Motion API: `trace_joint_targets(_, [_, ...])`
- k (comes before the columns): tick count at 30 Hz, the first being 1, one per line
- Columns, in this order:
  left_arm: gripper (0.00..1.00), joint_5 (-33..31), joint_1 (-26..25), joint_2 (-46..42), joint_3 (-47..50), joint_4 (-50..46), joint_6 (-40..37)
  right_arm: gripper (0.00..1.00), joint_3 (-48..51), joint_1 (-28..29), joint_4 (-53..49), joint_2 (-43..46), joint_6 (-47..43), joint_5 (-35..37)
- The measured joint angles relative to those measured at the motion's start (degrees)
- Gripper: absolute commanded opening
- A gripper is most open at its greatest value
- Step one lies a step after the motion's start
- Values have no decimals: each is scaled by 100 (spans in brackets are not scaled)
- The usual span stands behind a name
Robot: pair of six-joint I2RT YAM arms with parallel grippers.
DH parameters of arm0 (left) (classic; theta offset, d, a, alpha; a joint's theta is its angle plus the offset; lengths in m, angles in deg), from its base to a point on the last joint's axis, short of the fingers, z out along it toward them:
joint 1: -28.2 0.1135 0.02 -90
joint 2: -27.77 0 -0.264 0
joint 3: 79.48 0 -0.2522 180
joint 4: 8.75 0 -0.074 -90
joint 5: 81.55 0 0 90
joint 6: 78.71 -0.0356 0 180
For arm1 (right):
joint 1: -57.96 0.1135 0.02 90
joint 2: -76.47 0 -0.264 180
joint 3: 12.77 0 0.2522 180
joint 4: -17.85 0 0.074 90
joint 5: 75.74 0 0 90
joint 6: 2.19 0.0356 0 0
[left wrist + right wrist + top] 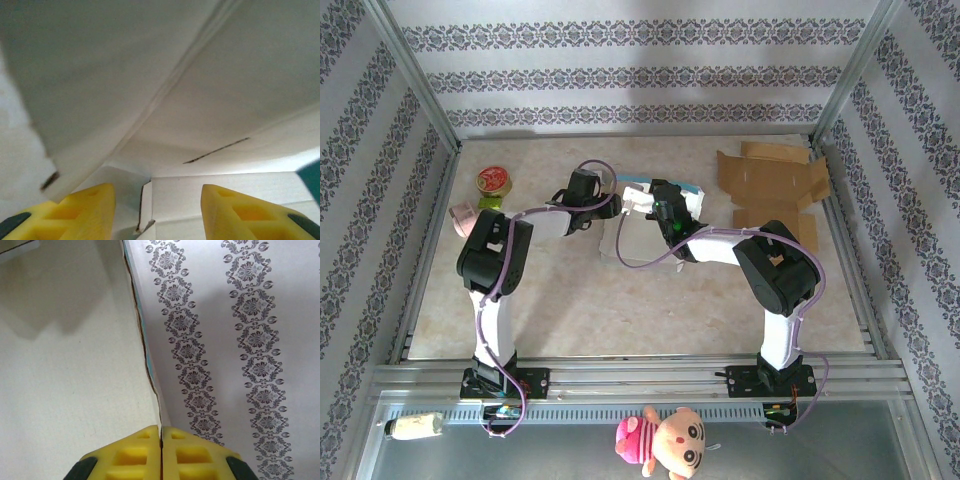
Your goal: Fold the paper box
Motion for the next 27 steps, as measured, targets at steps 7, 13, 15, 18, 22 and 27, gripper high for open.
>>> trace_joint_targets(7, [39, 367, 61, 247, -260, -22, 4, 8, 0, -9, -33, 0, 22, 4])
trace_joint_targets(13, [29, 789, 63, 247, -262, 35, 125, 8, 0, -9, -35, 0, 37, 28])
trace_joint_targets(15, [29, 894, 68, 245, -262, 48, 199, 8, 0, -9, -37, 0, 37, 70])
trace_joint_targets(18, [35, 1021, 87, 245, -262, 57, 310, 8, 0, -9, -46, 0, 37, 96])
trace_joint_targets(22, [40, 1185, 94, 245, -262, 98, 481, 8, 0, -9, -48, 0, 37, 109])
trace_joint_targets(27, [40, 1349, 101, 245, -98, 402, 769, 8, -2, -9, -50, 0, 37, 136])
